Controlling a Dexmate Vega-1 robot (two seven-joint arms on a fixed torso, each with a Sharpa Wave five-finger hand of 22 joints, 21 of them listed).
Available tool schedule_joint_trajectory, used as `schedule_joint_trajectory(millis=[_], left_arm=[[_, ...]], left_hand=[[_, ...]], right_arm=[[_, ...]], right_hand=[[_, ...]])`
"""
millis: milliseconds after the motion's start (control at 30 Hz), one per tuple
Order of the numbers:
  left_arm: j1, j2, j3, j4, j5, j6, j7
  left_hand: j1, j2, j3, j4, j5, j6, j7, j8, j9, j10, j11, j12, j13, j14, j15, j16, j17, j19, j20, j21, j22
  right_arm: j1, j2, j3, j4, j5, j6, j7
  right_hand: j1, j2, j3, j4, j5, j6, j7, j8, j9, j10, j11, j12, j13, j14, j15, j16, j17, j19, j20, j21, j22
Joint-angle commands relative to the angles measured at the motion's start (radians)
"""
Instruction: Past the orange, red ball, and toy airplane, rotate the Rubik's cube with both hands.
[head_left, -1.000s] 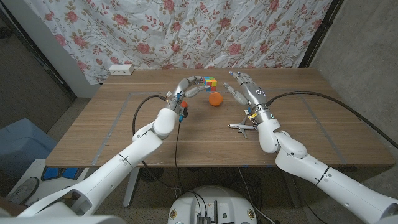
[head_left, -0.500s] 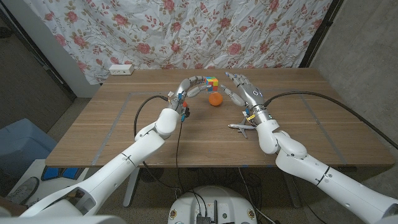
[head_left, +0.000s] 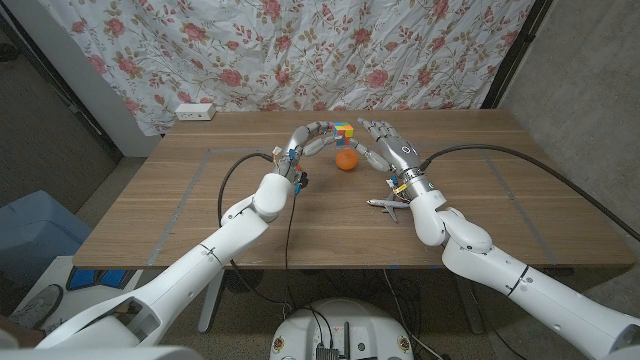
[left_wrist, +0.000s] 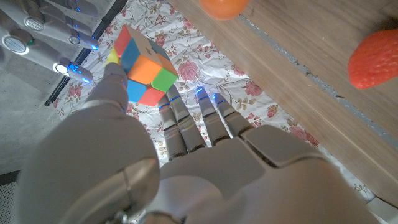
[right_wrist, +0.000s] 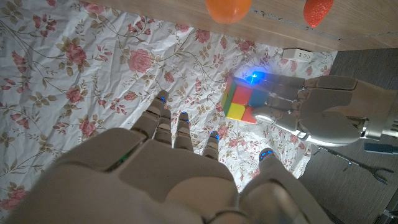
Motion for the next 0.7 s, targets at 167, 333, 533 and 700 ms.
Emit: schedule_joint_trajectory(millis=[167,333,533,700], left_arm=[[-0.012,-0.011,0.012,0.014,-0.002,-0.001,-0.006],[-0.012,-0.012,0.014,0.015,-0.004,0.002,-0.008],[-0.014,-0.013,0.016,0.020,-0.004,-0.006,-0.009],[-0.008,-0.012,0.013,0.012,-0.005,-0.002,-0.004]], left_hand=[[-0.008,0.002,-0.002,-0.002,0.004,0.036,0.024,0.000,0.002,0.004,-0.001,-0.003,0.000,-0.004,-0.109,-0.002,-0.001,-0.001,-0.001,0.002,0.006],[-0.009,0.001,-0.002,-0.003,0.004,0.038,0.025,0.000,0.002,0.004,-0.001,-0.004,-0.001,-0.002,-0.107,-0.002,-0.002,-0.002,-0.001,0.001,0.006],[-0.010,0.002,-0.002,-0.004,0.004,0.039,0.023,-0.002,0.002,0.005,-0.001,-0.004,-0.002,-0.003,-0.107,-0.002,-0.002,-0.003,-0.001,0.001,0.006],[-0.010,0.002,-0.002,-0.004,0.005,0.039,0.023,-0.003,0.002,0.004,-0.001,-0.005,-0.003,-0.004,-0.106,-0.003,-0.002,-0.003,0.000,0.002,0.006]], right_arm=[[0.013,0.003,-0.006,-0.001,-0.010,-0.011,0.039],[0.010,0.000,-0.008,-0.010,-0.016,-0.020,0.050],[0.008,-0.005,-0.010,-0.018,-0.021,-0.024,0.063],[0.008,-0.005,-0.014,-0.018,-0.029,-0.021,0.063]], right_hand=[[-0.007,0.022,0.002,0.009,0.003,-0.001,0.004,0.008,0.002,-0.006,-0.001,-0.002,0.003,0.000,0.008,0.003,0.004,0.001,0.007,0.000,0.001],[-0.009,0.022,0.002,0.010,0.004,0.006,0.004,0.011,0.003,-0.006,-0.006,-0.002,0.003,-0.001,0.007,0.003,0.004,0.000,0.006,0.001,0.001],[-0.009,0.022,0.003,0.012,0.005,0.014,0.004,0.014,0.003,-0.004,-0.008,-0.001,0.003,-0.002,0.003,0.004,0.005,-0.003,0.004,0.001,0.001],[-0.009,0.022,0.003,0.012,0.006,0.019,0.005,0.016,0.003,-0.007,-0.009,-0.001,0.003,-0.002,0.002,0.004,0.005,-0.004,0.002,0.001,0.001]])
